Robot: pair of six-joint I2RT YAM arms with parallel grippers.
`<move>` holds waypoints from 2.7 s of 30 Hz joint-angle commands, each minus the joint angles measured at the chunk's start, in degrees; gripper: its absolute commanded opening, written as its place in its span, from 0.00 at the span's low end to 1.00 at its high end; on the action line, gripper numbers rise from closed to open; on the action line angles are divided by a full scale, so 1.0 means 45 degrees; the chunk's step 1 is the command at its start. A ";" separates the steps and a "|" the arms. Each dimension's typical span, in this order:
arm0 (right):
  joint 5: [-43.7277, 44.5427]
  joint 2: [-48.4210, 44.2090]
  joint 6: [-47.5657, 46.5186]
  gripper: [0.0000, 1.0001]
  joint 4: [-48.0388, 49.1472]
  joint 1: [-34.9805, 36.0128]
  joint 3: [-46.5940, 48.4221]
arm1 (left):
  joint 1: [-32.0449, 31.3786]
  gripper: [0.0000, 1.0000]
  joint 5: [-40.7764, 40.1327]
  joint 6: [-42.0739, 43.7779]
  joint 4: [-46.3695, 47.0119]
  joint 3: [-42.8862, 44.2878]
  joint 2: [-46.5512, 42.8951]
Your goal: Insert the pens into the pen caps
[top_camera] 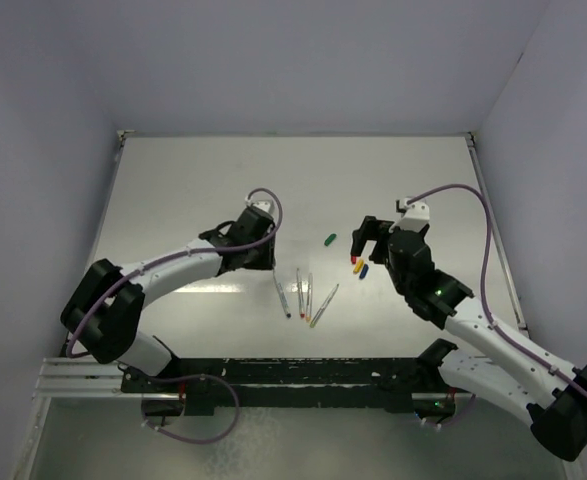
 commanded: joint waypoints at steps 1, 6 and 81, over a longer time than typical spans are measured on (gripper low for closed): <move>0.0657 0.0065 0.0407 1.00 0.0121 -0.0071 -0.0224 | -0.1795 0.41 -0.0266 -0.0946 -0.0704 -0.0587 -0.0280; 0.0475 -0.0163 0.0731 1.00 0.0062 -0.0082 -0.0519 | -0.2706 0.41 -0.0468 -0.1598 -0.0883 -0.0918 -0.0249; 0.0521 -0.1911 0.0880 1.00 -0.0892 -0.0078 -0.1348 | -0.3672 0.00 -0.0838 -0.1333 -0.2937 -0.0795 0.3747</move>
